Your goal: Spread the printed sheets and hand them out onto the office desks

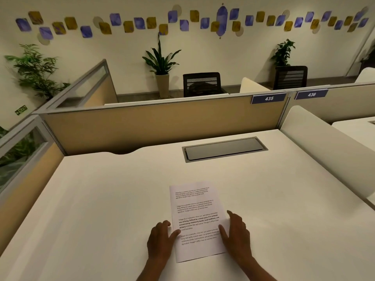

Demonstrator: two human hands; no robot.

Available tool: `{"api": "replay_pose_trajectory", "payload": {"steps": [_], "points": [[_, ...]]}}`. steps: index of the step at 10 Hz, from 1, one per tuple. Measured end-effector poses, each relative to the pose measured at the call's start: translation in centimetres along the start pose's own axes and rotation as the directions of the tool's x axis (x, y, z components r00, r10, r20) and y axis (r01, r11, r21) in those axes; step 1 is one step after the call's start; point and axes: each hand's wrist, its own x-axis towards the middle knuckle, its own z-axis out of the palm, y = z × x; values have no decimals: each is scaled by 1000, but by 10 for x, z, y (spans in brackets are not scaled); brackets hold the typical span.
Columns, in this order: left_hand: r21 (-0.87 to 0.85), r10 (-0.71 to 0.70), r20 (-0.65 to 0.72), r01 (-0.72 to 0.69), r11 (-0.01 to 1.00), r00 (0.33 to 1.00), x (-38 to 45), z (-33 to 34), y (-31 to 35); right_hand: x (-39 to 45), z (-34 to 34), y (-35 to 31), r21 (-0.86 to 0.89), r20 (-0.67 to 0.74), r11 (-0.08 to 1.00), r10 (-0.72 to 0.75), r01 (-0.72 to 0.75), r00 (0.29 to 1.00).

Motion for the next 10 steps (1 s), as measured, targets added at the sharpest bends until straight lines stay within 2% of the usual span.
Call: {"api": "replay_pose_trajectory", "payload": {"steps": [1,2,3,4,6,8,9,10], "points": [[42,144,36,-146,988,989,5,7,-10,-3,6,6,-96,36,987,-128,131,991],[103,219,188,-241,965,957,11,7,-12,-4,8,3,-183,201,960,-172,210,964],[120,212,364,-272,955,907,12,5,-12,-4,10,4,-287,271,924,-174,252,947],[220,260,337,-344,913,905,13,8,-12,-1,23,15,-350,294,906,-136,239,946],[238,171,439,-297,925,882,13,5,-6,0,23,14,-364,289,909,-97,203,952],[256,148,469,-294,921,871,12,1,-5,0,22,14,-342,375,925,-27,165,926],[232,158,428,-278,932,890,13,0,-4,-1,10,3,-284,384,939,-76,196,920],[220,163,288,-231,948,944,17,6,-6,3,5,-4,-234,341,959,-71,158,937]]}}
